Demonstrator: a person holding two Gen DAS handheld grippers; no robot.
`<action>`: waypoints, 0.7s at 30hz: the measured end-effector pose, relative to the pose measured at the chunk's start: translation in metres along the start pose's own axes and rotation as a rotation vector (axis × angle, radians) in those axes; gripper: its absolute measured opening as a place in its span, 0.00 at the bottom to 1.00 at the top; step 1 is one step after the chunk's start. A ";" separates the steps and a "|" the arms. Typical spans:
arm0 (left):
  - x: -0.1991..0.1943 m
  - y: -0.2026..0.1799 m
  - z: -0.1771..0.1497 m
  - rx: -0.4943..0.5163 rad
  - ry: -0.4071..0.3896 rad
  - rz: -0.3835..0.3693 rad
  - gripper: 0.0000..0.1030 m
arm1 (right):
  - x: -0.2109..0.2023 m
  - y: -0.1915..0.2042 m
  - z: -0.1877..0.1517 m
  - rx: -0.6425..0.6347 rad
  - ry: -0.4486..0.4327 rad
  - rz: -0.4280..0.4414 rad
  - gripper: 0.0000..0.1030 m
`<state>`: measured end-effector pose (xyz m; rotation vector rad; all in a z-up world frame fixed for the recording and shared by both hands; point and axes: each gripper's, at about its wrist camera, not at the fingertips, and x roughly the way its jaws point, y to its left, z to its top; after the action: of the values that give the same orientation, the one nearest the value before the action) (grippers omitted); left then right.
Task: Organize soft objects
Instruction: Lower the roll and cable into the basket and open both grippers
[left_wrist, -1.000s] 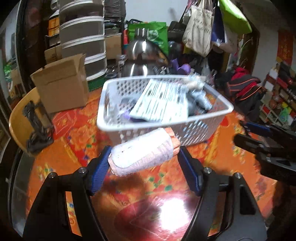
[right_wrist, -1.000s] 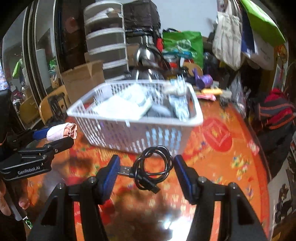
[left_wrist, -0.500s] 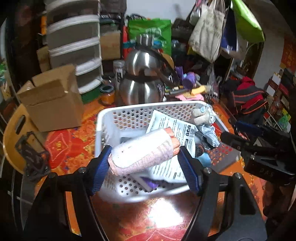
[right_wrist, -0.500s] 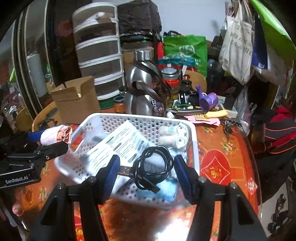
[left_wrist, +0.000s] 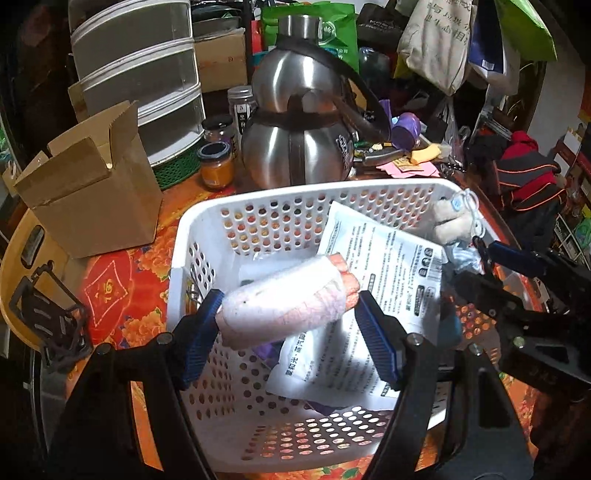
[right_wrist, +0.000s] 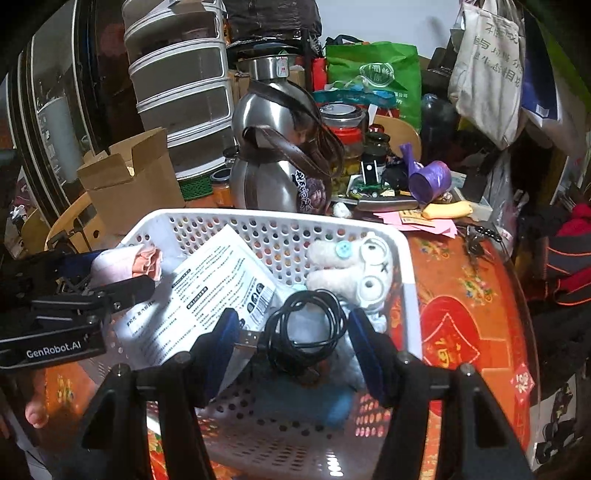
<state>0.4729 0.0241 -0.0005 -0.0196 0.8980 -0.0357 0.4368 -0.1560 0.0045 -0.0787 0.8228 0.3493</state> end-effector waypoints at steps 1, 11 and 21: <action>0.002 0.001 -0.001 -0.001 0.006 -0.004 0.68 | 0.001 0.000 -0.001 -0.001 -0.001 -0.002 0.60; -0.008 0.011 -0.014 -0.025 -0.023 -0.043 0.97 | -0.015 -0.010 -0.008 0.046 -0.034 0.038 0.81; -0.040 0.010 -0.034 -0.014 -0.089 -0.042 1.00 | -0.024 -0.013 -0.025 0.043 -0.029 0.017 0.82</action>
<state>0.4218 0.0355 0.0096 -0.0526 0.8088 -0.0669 0.4084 -0.1804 0.0044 -0.0263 0.8026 0.3477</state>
